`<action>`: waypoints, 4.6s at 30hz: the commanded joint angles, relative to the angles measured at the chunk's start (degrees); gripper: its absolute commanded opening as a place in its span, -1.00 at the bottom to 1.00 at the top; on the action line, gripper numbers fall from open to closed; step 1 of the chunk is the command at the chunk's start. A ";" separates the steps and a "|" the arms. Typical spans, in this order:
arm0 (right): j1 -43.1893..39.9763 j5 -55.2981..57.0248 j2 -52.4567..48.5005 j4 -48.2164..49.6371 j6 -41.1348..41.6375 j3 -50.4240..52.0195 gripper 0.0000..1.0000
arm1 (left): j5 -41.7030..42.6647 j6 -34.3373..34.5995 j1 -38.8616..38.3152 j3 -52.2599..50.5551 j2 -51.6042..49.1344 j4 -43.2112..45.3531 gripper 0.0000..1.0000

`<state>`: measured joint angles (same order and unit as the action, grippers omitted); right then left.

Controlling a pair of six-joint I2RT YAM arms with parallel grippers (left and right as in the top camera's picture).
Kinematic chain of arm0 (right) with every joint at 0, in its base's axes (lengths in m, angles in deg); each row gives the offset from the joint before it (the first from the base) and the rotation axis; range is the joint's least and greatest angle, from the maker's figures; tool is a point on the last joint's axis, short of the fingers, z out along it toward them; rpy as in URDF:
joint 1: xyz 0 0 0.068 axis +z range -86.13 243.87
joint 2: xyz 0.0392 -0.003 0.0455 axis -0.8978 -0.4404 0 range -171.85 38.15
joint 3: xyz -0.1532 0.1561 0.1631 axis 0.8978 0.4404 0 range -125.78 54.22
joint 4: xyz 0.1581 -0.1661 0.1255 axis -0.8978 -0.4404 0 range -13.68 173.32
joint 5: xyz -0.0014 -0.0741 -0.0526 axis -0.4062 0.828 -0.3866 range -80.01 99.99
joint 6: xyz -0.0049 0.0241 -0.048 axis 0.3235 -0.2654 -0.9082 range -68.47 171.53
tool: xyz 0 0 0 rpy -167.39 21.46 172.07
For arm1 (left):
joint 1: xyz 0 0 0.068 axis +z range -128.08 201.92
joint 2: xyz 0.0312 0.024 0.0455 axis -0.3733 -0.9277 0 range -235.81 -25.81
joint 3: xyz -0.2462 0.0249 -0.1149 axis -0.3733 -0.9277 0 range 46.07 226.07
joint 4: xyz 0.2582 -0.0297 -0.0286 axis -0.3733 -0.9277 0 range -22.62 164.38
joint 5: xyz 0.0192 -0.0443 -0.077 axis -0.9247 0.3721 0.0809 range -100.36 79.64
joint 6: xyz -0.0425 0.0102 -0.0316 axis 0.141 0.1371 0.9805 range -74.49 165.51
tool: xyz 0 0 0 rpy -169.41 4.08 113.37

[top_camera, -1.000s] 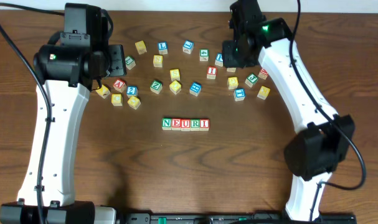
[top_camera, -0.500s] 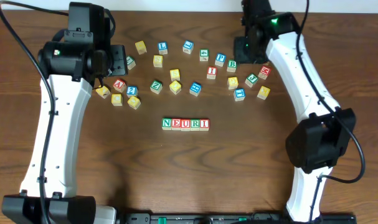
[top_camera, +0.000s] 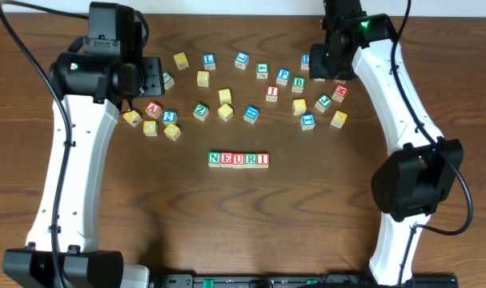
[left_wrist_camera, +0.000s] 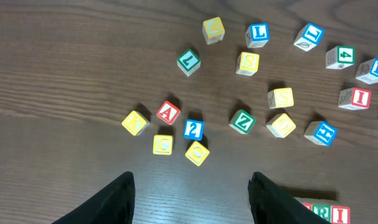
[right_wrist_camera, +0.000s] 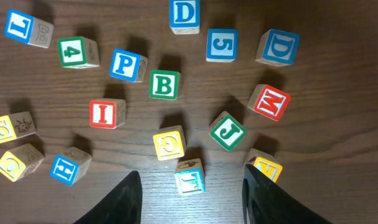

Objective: Spell out NEURIPS
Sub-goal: 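Move the right gripper over the blue P block in the cluster, then lower and close the right gripper on the blue P block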

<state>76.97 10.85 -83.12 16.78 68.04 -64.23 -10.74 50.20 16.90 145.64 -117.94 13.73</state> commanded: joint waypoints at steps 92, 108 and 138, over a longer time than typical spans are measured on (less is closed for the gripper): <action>5.40 -2.12 -15.15 20.31 12.48 -4.37 0.15 | -0.15 0.57 0.24 -0.79 -3.34 4.96 0.56; 5.75 0.76 -19.50 23.52 14.75 -4.35 -0.17 | -0.15 0.55 0.24 -0.90 -3.34 4.17 0.55; 5.75 1.79 -22.43 21.81 13.16 -4.33 -0.40 | -0.17 0.55 0.24 -0.90 -3.34 4.17 0.55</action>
<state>82.22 11.42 -105.11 38.70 81.94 -67.58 -10.72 50.42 16.90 145.62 -121.07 18.00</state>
